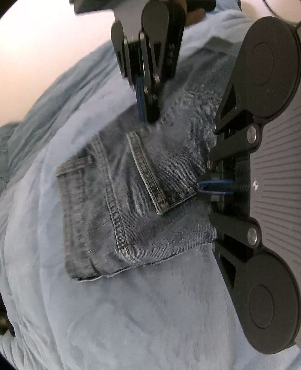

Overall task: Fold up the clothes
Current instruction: 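Release the shorts and smooth them flat with both grippers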

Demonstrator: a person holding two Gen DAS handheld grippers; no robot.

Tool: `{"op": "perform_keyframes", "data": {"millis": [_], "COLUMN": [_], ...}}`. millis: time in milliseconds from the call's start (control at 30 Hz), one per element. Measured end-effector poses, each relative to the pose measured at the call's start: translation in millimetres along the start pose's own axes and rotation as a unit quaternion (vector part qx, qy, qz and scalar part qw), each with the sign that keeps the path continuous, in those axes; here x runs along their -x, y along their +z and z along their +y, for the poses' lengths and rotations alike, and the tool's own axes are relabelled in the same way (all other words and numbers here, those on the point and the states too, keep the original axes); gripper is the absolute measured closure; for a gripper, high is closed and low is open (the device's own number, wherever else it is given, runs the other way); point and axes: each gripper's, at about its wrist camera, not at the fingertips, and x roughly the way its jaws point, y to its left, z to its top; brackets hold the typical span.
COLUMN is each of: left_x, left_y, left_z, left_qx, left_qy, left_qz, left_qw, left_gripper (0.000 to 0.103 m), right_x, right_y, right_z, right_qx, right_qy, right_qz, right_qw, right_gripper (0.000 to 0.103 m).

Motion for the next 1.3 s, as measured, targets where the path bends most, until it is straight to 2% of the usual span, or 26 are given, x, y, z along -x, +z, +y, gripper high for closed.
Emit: {"op": "perform_keyframes", "data": {"millis": [100, 233, 300, 400, 500, 600, 733, 833, 933, 1000, 1067, 1100, 1167, 1300], "left_x": [3.4, 31.0, 45.6, 47.9, 29.5, 20.1, 29.2, 37.9, 57.2, 74.8, 89.8, 93.4, 99.2, 99.9], "left_y": [-0.8, -6.5, -13.4, -24.3, -33.7, -53.4, -64.9, -73.6, -74.8, -69.8, -63.4, -60.3, -55.0, -50.7], "left_z": [-1.5, -9.0, -17.3, -36.1, -53.5, -61.7, -69.1, -78.2, -78.1, -75.2, -66.3, -60.6, -45.9, -11.8], "left_qx": [0.002, 0.009, 0.013, 0.005, -0.003, -0.007, 0.005, -0.020, -0.015, -0.011, -0.008, -0.004, 0.004, 0.036], "left_qy": [0.005, -0.005, -0.013, -0.023, -0.030, -0.014, -0.026, -0.031, -0.033, -0.019, -0.001, 0.010, 0.031, 0.058], "left_qz": [0.001, 0.002, -0.005, -0.011, 0.008, 0.017, 0.024, 0.038, 0.038, 0.020, 0.002, -0.006, -0.018, -0.028], "left_qw": [1.0000, 0.9999, 0.9998, 0.9997, 0.9995, 0.9997, 0.9994, 0.9986, 0.9986, 0.9996, 1.0000, 0.9999, 0.9993, 0.9973], "left_gripper": [0.099, 0.099, 0.098, 0.098, 0.097, 0.097, 0.097, 0.097, 0.097, 0.097, 0.092, 0.086, 0.080, 0.080], "right_x": [5.5, 24.9, 41.6, 51.4, 40.0, 31.3, 42.8, 53.8, 70.1, 78.8, 82.7, 83.2, 77.6, 56.2], "right_y": [-11.0, -17.3, -19.9, -22.7, -32.3, -61.2, -91.6, -101.6, -100.1, -91.3, -80.1, -73.4, -60.3, -37.7], "right_z": [-2.1, -2.1, 2.3, 20.2, 38.9, 31.7, 17.0, 10.9, 10.8, 14.8, 21.1, 26.7, 37.1, 57.1], "right_qx": [0.001, -0.012, -0.019, -0.009, 0.023, 0.013, -0.009, -0.008, -0.008, -0.009, -0.010, -0.006, 0.000, -0.013], "right_qy": [-0.013, -0.039, -0.039, -0.011, -0.008, -0.020, -0.040, -0.058, -0.069, -0.058, -0.041, -0.033, -0.024, 0.000], "right_qz": [0.003, 0.001, -0.013, -0.035, -0.017, 0.002, 0.013, 0.030, 0.029, 0.011, -0.006, -0.015, -0.022, -0.022], "right_qw": [1.000, 0.999, 0.999, 0.999, 1.000, 1.000, 0.999, 0.998, 0.997, 0.998, 0.999, 0.999, 0.999, 1.000], "right_gripper": [0.102, 0.100, 0.099, 0.098, 0.098, 0.098, 0.098, 0.098, 0.098, 0.097, 0.090, 0.087, 0.084, 0.083]}}
